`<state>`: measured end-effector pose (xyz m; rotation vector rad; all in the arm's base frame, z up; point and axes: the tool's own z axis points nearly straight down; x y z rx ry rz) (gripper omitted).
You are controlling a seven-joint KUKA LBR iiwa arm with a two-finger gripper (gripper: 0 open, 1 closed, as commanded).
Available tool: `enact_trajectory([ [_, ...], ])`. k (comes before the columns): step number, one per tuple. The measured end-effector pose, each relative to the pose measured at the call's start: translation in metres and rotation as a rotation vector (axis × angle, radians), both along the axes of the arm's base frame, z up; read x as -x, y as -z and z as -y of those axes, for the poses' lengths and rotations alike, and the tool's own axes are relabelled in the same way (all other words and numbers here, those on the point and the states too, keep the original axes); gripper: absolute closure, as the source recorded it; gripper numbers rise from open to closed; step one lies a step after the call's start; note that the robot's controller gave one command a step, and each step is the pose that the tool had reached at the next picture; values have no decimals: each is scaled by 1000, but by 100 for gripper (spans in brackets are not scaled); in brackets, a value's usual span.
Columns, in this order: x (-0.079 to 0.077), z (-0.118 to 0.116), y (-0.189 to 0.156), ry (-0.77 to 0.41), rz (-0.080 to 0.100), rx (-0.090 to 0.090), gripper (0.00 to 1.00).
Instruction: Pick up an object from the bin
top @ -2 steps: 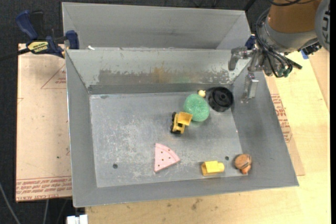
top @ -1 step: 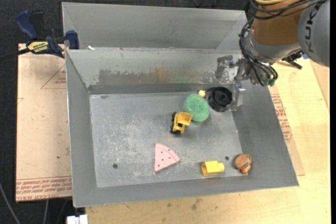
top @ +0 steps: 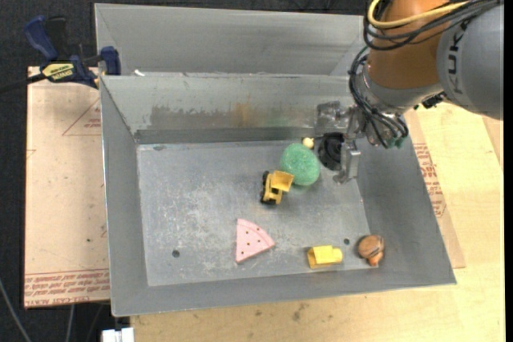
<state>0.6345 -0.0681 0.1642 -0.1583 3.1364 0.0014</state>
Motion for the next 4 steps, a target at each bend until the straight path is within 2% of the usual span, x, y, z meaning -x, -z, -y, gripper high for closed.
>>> enact_trajectory([
  [1, 1, -7, 34, -69, 4, 1, 0],
  [2, -4, -18, 51, -273, 2, 1, 0],
  [3, 3, -39, 86, -303, 7, 1, 0],
  [4, 0, -47, 90, -337, 18, 1, 100],
])
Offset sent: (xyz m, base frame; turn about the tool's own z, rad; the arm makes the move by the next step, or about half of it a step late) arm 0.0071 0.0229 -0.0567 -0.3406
